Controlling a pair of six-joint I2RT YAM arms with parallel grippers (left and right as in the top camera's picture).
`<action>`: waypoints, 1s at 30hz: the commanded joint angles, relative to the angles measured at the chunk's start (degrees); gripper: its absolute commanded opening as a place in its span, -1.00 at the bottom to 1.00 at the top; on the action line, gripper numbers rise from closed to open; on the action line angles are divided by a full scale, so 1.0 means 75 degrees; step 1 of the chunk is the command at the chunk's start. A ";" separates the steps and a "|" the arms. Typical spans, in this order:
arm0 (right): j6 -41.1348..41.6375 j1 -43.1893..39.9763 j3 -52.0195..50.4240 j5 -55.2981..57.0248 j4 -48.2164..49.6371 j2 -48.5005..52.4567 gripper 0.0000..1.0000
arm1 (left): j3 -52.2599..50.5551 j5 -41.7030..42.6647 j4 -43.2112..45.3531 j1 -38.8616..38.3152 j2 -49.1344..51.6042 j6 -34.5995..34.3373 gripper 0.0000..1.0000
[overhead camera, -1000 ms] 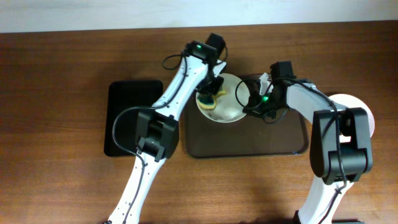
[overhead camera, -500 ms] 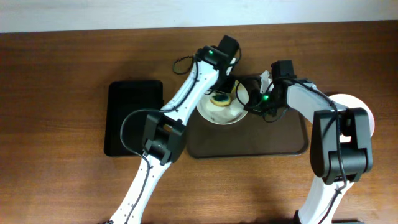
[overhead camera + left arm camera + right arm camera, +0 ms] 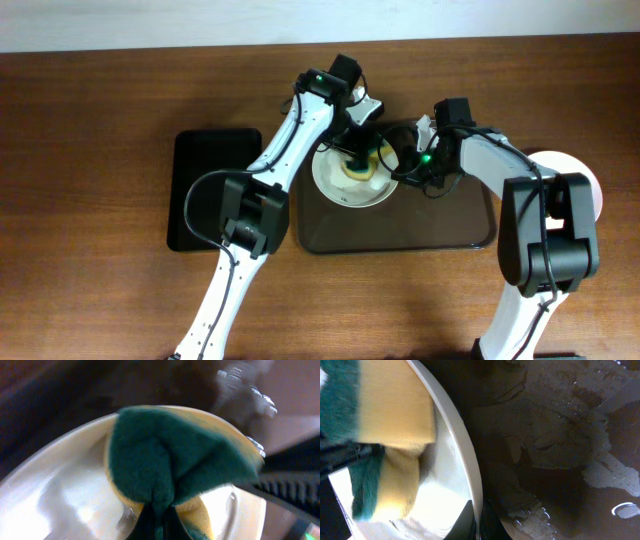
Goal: Clean dirty plates on tray and stack at the side
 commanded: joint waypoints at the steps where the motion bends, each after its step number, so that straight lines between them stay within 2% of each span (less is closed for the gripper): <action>1: -0.0154 0.0041 -0.0207 0.0184 -0.0119 0.0125 -0.92 | 0.0775 -0.4345 -0.0015 0.0119 0.0181 -0.2122 -1.00; 3: -0.0154 0.0041 -0.0207 0.0181 -0.0119 0.0125 -0.92 | 0.1501 -0.5138 -0.0475 0.0189 0.0181 -0.2285 -1.00; 5: -0.0154 0.0041 -0.0207 0.0178 -0.0119 0.0125 -0.92 | 0.2194 -0.5129 -0.0889 0.0294 0.0181 -0.2285 -1.00; 8: -0.0367 0.0041 -0.0140 0.0140 -0.0376 -0.0009 -0.92 | 0.3579 -0.4762 -0.1775 0.0399 0.0181 -0.2279 -1.00; 11: -0.0871 0.0044 0.0108 0.0370 -0.1145 -0.0542 -0.92 | 0.3724 -0.4234 -0.2264 0.0629 -0.0221 -0.2276 -1.00; 15: -0.0653 0.0472 0.0157 0.3299 -0.2215 -0.2090 -0.92 | 0.3722 -0.3666 -0.2993 0.1137 -0.0644 -0.2090 -1.00; 17: -0.0201 0.1078 0.0157 0.5080 -0.2541 -0.2795 -0.92 | 0.3722 -0.3110 -0.2993 0.1387 -0.0898 -0.2022 -1.00; 19: 0.0391 0.1950 0.0157 0.7143 -0.2734 -0.3404 -0.92 | 0.3722 -0.3040 -0.2993 0.1600 -0.1131 -0.2020 -1.00; 21: 0.0574 0.2736 0.0157 0.8862 -0.2789 -0.3596 -0.92 | 0.3722 -0.3040 -0.2993 0.1830 -0.1288 -0.2020 -1.00; 26: 0.0574 0.4313 0.0154 1.2094 -0.2792 -0.3593 -0.92 | 0.3719 -0.3040 -0.2993 0.2119 -0.1306 -0.2020 -1.00; 30: 0.0574 0.5211 0.0154 1.4076 -0.2786 -0.3593 -0.92 | 0.3713 -0.3048 -0.2993 0.2116 -0.1306 -0.2020 -1.00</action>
